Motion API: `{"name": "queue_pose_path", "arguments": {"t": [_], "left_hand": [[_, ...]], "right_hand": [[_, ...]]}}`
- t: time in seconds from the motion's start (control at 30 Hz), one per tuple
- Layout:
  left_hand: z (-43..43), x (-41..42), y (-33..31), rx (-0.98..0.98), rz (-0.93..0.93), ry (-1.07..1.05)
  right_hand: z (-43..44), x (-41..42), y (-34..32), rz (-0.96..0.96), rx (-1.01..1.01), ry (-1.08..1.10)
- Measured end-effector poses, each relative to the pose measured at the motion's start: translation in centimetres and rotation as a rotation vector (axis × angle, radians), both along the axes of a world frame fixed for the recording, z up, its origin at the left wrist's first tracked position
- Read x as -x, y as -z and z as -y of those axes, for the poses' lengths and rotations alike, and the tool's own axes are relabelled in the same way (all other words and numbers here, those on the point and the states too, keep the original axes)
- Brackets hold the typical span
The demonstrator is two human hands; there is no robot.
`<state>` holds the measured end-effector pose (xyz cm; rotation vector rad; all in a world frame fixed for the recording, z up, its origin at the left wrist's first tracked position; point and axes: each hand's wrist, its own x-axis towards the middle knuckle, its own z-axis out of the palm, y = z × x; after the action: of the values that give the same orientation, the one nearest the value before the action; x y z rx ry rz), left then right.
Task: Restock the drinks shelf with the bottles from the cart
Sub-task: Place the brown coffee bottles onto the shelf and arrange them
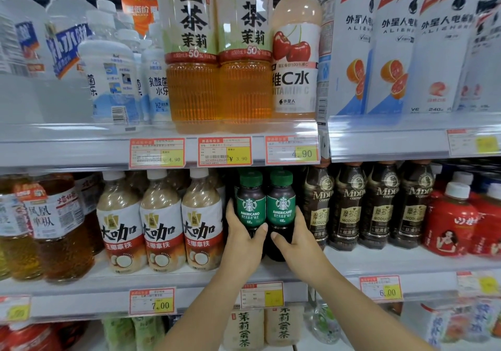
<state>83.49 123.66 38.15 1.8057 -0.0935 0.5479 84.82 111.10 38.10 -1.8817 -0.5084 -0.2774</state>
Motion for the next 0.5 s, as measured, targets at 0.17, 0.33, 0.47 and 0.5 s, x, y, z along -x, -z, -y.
{"name": "queue_pose_path", "arguments": {"t": [0.17,0.33,0.47,0.5], "left_hand": [[-0.41,-0.1,-0.05,-0.013,-0.017,0.021],[-0.4,-0.38,0.18,-0.032,-0.009,0.016],[-0.32,-0.65,0.48,-0.028,-0.002,-0.004],[-0.3,-0.7,0.56,-0.027,0.0,-0.011]], "right_hand": [[0.11,0.05,0.29,0.049,0.072,0.042],[0.06,-0.25,0.35,0.043,0.102,0.05],[0.03,-0.36,0.29,0.042,0.103,0.048],[0.03,-0.39,0.28,0.042,0.102,0.046]]}}
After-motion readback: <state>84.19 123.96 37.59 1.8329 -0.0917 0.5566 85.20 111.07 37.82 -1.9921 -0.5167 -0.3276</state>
